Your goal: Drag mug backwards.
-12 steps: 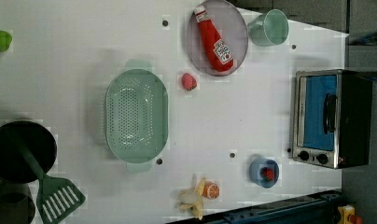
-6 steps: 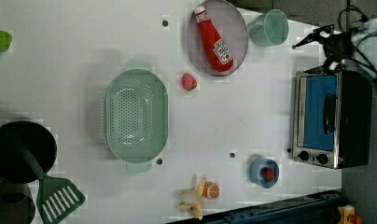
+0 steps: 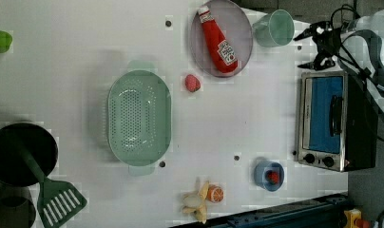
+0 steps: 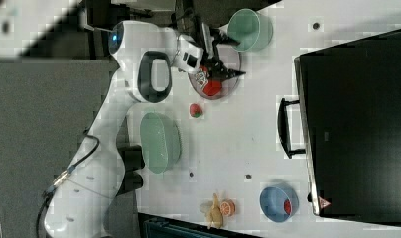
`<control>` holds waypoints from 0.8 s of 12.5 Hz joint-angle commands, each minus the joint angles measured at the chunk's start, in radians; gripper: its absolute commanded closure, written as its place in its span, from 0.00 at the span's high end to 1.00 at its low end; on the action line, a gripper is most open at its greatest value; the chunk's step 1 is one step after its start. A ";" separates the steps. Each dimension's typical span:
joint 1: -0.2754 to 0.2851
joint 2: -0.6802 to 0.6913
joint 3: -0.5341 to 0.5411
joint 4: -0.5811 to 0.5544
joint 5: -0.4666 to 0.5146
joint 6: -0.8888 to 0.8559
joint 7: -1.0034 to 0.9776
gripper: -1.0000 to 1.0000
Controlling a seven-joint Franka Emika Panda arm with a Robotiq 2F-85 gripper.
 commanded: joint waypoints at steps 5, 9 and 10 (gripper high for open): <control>-0.018 0.129 0.025 0.014 0.090 0.181 0.143 0.96; -0.019 0.129 0.033 0.017 0.090 0.181 0.143 0.47; -0.019 0.129 0.033 0.017 0.090 0.181 0.142 0.35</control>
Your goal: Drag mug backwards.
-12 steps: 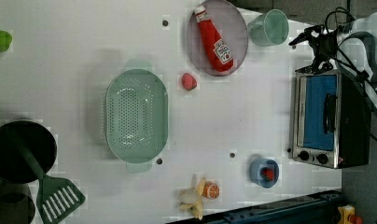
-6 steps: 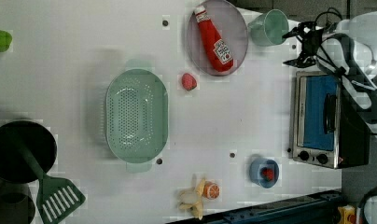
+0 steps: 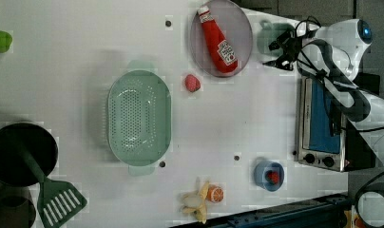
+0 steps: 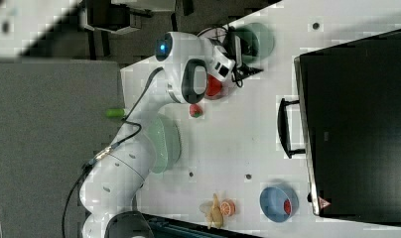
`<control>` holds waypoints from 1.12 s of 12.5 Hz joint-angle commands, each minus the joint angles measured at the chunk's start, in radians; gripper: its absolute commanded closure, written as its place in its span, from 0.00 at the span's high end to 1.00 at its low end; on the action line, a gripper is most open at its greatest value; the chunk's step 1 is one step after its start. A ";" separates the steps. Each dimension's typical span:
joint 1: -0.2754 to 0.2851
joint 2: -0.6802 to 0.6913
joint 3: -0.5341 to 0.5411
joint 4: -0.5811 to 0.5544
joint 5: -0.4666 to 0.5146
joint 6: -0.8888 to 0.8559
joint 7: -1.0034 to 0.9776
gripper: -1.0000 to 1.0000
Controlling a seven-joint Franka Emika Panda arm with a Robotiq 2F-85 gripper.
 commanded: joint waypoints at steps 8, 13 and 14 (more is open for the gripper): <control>-0.002 -0.108 -0.014 -0.101 0.009 0.072 -0.028 0.17; -0.002 -0.253 -0.014 -0.337 0.008 0.101 -0.028 0.17; -0.001 -0.280 -0.013 -0.384 0.008 0.114 -0.028 0.17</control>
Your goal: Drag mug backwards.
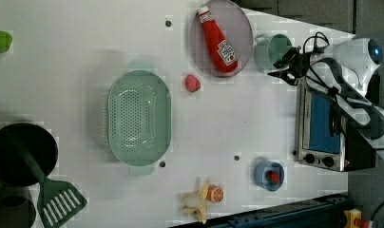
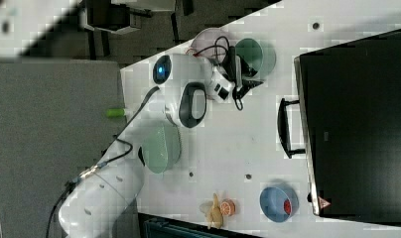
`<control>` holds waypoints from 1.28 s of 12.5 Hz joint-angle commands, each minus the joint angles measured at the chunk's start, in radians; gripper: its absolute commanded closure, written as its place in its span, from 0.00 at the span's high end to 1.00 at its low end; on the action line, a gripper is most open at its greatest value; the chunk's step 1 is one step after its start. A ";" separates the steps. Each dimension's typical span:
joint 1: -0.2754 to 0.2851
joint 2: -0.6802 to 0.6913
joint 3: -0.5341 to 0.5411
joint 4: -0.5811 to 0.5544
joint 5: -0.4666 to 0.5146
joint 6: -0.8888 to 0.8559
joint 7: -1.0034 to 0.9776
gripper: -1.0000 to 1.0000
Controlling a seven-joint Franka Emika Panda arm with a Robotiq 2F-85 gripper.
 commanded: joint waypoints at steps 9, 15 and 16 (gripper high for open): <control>0.000 -0.255 -0.001 -0.371 -0.013 0.135 -0.013 0.17; 0.000 -0.377 -0.010 -0.558 -0.015 0.146 -0.013 0.17; -0.001 -0.395 -0.015 -0.584 -0.015 0.144 -0.013 0.17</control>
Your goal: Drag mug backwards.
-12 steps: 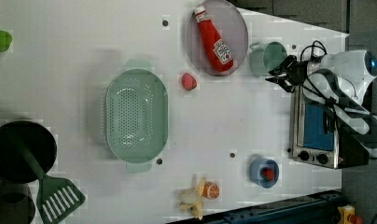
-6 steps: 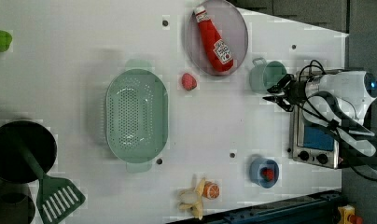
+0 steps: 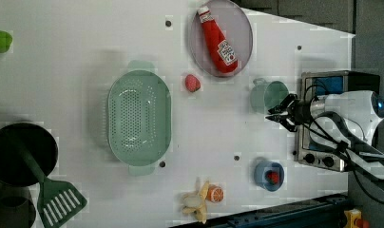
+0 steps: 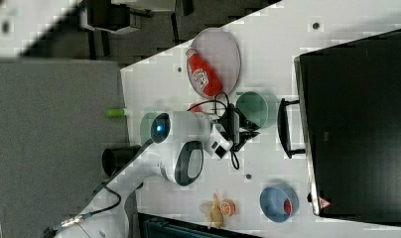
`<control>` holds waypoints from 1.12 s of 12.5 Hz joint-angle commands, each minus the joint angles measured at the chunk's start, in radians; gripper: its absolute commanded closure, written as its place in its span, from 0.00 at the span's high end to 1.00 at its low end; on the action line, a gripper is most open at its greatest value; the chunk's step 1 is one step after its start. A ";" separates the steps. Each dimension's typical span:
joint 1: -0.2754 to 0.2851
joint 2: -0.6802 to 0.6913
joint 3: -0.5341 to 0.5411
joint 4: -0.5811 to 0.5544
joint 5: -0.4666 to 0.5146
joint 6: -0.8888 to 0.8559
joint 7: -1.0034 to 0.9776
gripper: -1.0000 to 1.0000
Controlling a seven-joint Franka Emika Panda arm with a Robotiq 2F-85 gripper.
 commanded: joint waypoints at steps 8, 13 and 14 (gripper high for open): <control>-0.008 -0.117 -0.044 -0.154 0.000 -0.038 -0.009 0.17; -0.009 -0.162 -0.074 -0.165 -0.001 -0.233 -0.009 0.17; -0.009 -0.162 -0.080 -0.165 -0.002 -0.246 -0.009 0.17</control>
